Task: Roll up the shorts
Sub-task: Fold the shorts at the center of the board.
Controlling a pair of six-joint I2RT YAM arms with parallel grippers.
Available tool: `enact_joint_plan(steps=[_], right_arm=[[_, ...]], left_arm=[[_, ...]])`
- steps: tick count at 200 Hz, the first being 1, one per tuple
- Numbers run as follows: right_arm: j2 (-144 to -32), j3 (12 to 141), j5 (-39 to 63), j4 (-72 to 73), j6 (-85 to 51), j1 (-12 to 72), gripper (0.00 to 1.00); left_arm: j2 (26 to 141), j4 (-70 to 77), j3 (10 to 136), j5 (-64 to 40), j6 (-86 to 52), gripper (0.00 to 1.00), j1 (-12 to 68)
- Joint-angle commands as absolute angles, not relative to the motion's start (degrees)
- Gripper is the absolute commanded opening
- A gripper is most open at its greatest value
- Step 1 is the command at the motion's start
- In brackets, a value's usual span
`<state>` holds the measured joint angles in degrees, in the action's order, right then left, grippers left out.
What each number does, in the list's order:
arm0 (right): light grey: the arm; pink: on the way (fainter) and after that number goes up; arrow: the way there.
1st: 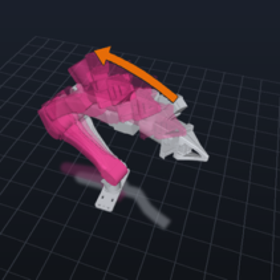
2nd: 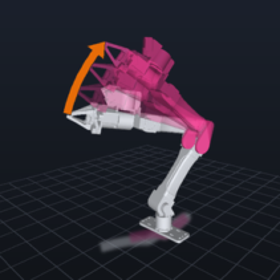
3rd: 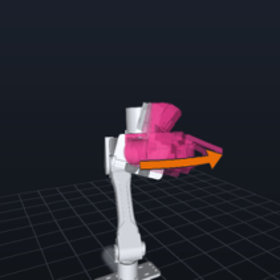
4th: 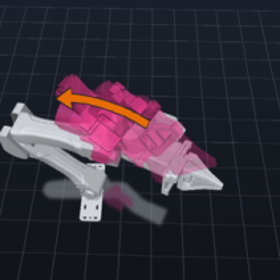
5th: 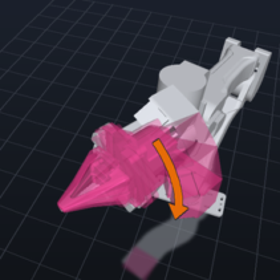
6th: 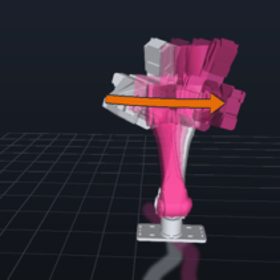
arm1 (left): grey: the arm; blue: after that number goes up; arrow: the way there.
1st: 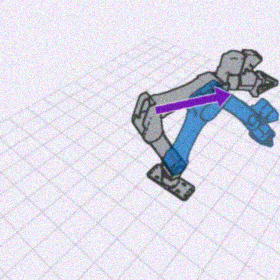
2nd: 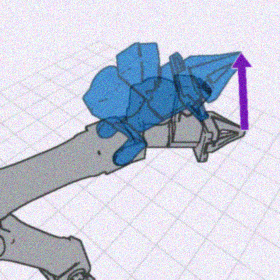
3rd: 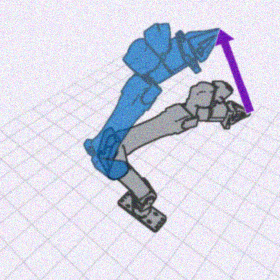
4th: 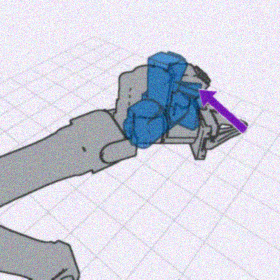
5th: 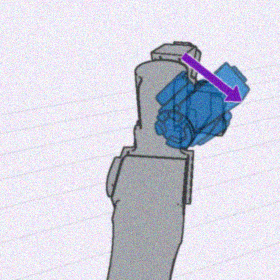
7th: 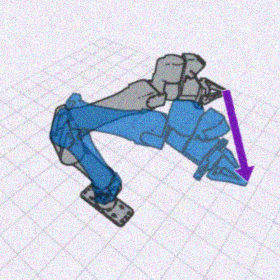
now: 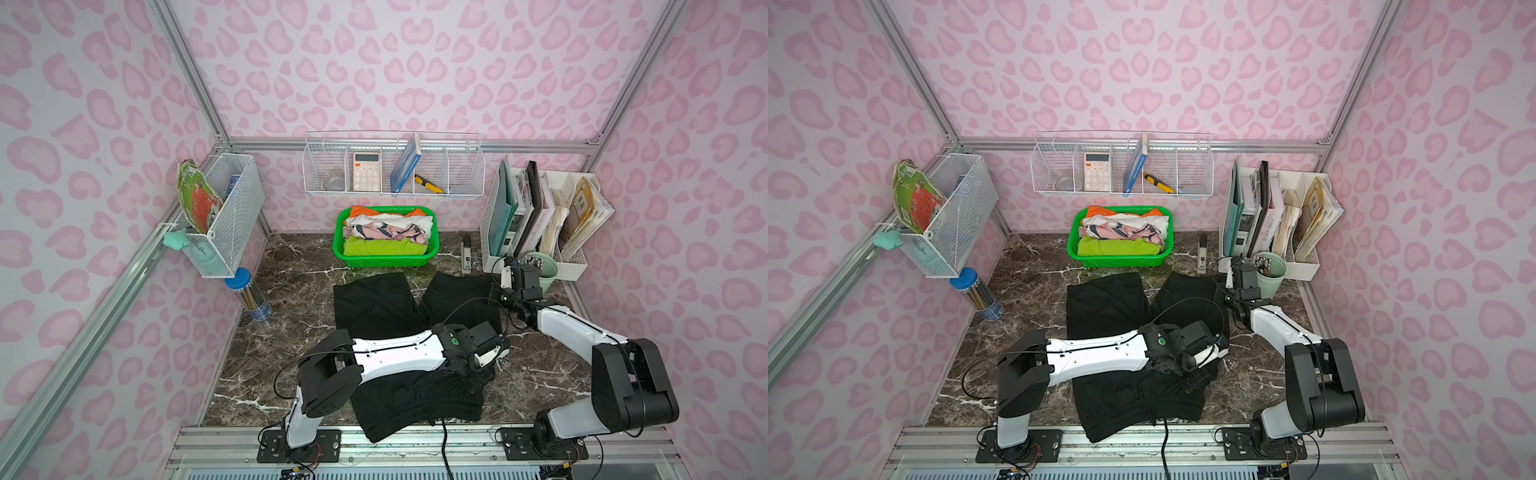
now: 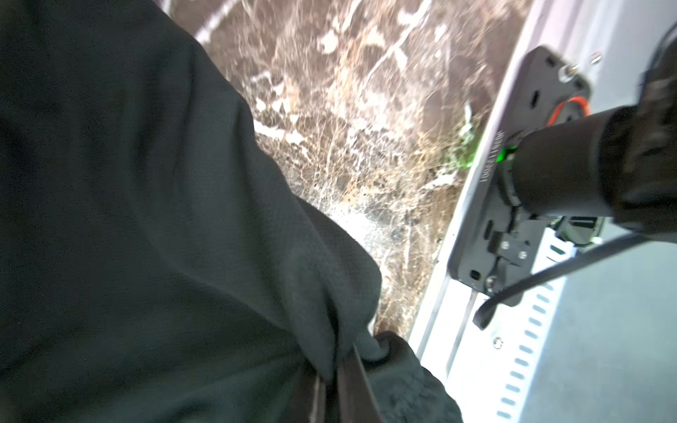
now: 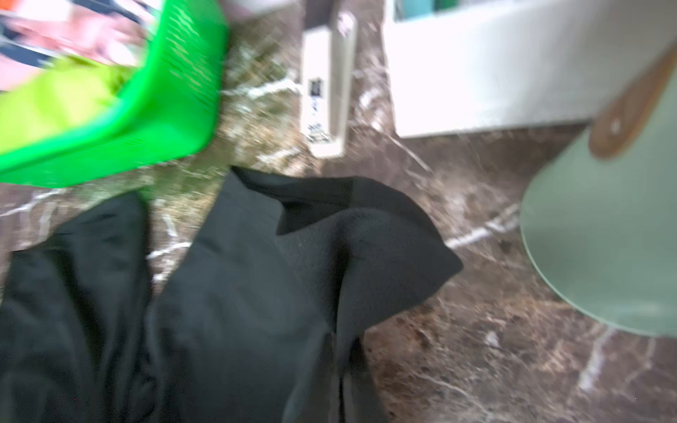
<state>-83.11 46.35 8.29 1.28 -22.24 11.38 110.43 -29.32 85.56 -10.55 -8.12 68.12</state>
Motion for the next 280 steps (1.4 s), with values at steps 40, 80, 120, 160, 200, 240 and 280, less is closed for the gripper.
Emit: enact_joint_plan(steps=[40,80,120,160,200,240,280], right_arm=[[-81.7,56.4,13.2,-1.2,-13.9,19.8,0.0],[-87.5,63.2,18.1,0.2,-11.8,28.1,0.0],[-96.9,73.3,20.2,-3.0,-7.6,36.7,0.0],[-109.4,83.5,24.1,-5.1,-8.8,40.0,0.0],[-121.0,92.0,25.0,-8.5,-11.9,40.1,0.0],[-128.3,96.8,21.0,-13.6,-14.3,39.8,0.0],[-128.4,91.2,19.7,-12.4,-17.1,37.7,0.0]], left_arm=[[97.6,-21.4,75.4,-3.6,-10.0,0.0,65.4],[88.8,-18.7,66.8,4.2,-14.3,0.0,64.7],[81.3,-16.7,57.1,9.1,-20.8,0.0,64.7],[76.8,-16.4,48.6,13.9,-27.7,0.0,64.6],[74.5,-20.1,44.5,20.3,-34.8,0.0,64.7],[76.1,-21.7,44.2,19.9,-34.3,0.0,64.6],[79.8,-20.2,45.1,19.0,-32.4,0.0,64.6]])
